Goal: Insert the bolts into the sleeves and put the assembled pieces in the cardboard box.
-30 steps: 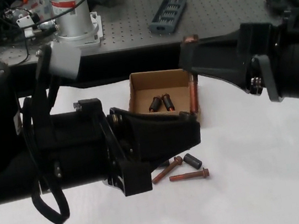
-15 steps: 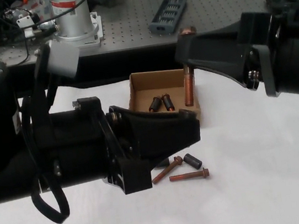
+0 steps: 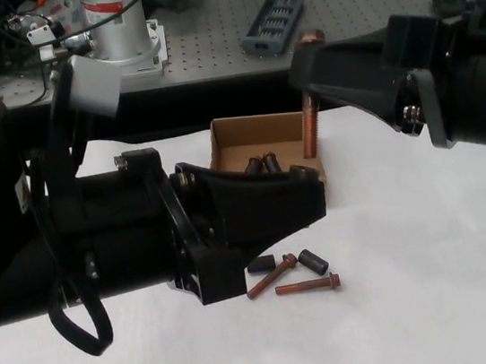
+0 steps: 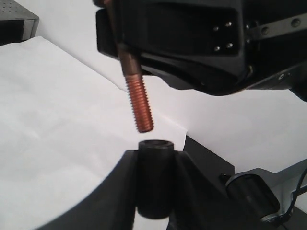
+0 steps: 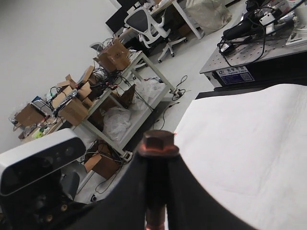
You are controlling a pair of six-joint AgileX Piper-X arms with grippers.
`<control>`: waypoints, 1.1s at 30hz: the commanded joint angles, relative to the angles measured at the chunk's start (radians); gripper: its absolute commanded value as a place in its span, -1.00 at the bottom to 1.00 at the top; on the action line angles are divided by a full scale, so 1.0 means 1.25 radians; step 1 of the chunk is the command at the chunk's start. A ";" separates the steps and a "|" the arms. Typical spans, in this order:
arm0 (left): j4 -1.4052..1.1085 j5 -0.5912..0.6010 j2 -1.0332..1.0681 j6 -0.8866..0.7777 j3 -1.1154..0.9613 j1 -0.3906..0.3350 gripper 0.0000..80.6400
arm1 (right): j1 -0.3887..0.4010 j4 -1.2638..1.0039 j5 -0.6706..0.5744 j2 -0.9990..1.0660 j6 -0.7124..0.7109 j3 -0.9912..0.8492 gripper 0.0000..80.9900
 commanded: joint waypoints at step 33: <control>-0.024 -0.040 -0.004 0.000 -0.007 0.003 -0.98 | 0.043 -0.025 0.057 -0.019 -0.035 -0.002 -0.96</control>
